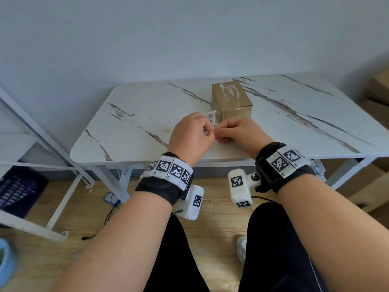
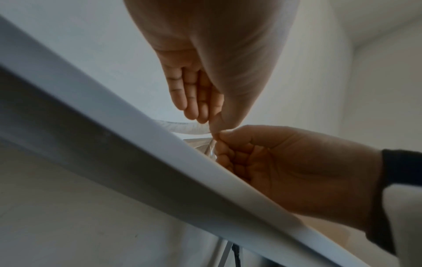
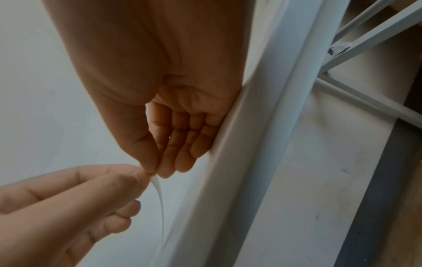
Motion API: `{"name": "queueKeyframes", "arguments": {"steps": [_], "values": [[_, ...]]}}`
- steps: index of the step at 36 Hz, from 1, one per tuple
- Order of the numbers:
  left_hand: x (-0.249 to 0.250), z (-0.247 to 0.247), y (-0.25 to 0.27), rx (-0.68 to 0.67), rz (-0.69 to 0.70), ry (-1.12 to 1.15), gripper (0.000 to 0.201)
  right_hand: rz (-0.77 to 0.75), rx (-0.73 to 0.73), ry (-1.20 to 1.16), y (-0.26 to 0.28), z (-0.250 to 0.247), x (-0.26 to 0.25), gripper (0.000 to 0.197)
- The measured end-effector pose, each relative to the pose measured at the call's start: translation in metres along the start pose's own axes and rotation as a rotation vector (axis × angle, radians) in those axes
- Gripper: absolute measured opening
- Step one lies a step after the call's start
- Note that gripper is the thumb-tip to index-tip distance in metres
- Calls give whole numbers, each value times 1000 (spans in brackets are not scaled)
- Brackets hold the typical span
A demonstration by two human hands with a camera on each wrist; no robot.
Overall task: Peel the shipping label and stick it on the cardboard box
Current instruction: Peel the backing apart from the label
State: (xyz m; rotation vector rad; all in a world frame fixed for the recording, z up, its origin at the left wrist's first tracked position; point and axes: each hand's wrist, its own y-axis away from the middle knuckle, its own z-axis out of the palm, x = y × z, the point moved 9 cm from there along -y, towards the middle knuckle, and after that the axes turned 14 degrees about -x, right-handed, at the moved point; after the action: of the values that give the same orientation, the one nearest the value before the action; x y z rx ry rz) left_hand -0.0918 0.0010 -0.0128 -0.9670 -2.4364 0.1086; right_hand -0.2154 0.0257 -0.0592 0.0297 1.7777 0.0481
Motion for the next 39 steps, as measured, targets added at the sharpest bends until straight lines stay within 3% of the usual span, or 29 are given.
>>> {"name": "queueKeyframes", "arguments": {"steps": [8,15,23,32,39], "values": [[16,-3,4,39,106,-165,14,-4,-6,-34,2,-2,-2,7],[22,1,5,58,141,-231,9,11,-13,-8,1,-2,-3,10],[16,3,2,41,110,-172,9,-2,-35,21,1,0,-5,9],[-8,5,-2,43,7,125,7,-14,-36,-66,-4,-2,3,10],[-12,12,1,-8,-3,67,13,-23,-22,-164,-5,-2,2,16]]}}
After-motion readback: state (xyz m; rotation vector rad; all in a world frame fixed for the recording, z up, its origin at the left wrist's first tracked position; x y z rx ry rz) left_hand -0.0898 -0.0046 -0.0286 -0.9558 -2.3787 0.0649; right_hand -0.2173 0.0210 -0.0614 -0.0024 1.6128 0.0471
